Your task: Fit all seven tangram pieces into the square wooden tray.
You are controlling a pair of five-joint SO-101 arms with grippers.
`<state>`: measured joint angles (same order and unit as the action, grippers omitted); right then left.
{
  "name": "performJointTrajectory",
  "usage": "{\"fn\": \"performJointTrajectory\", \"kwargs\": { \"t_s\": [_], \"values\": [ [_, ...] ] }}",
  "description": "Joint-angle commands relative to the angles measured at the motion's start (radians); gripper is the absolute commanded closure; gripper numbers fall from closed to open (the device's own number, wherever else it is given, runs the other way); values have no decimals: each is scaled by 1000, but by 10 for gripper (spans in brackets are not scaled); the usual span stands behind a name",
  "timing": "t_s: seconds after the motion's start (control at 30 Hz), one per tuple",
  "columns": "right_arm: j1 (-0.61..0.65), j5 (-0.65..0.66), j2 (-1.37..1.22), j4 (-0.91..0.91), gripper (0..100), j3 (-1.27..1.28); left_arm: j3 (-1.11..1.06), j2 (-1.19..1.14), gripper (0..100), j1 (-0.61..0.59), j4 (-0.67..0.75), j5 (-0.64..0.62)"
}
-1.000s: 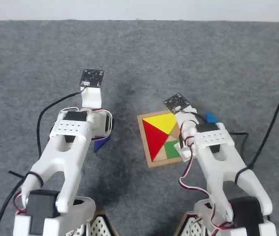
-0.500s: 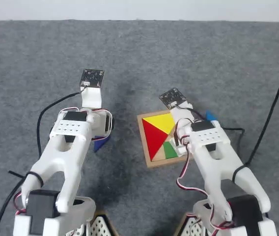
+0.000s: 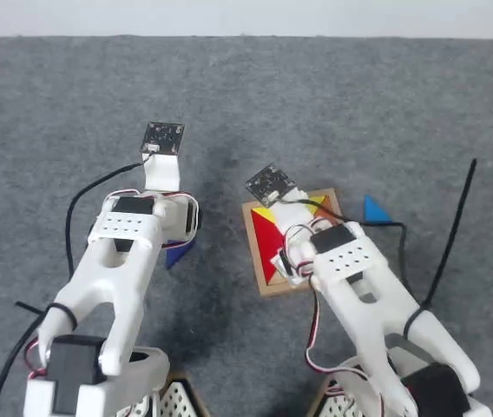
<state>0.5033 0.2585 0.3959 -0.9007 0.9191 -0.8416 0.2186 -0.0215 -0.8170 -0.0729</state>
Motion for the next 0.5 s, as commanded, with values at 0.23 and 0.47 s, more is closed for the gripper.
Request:
{"fn": "performJointTrajectory", "kwargs": {
  "t_s": [0.23,0.47],
  "values": [
    [7,11,-166,28,750,-18,5,51,834,3,17,-2],
    [-45,18,-176,7,757,-41,5,51,834,3,17,-2]
  ]
}}
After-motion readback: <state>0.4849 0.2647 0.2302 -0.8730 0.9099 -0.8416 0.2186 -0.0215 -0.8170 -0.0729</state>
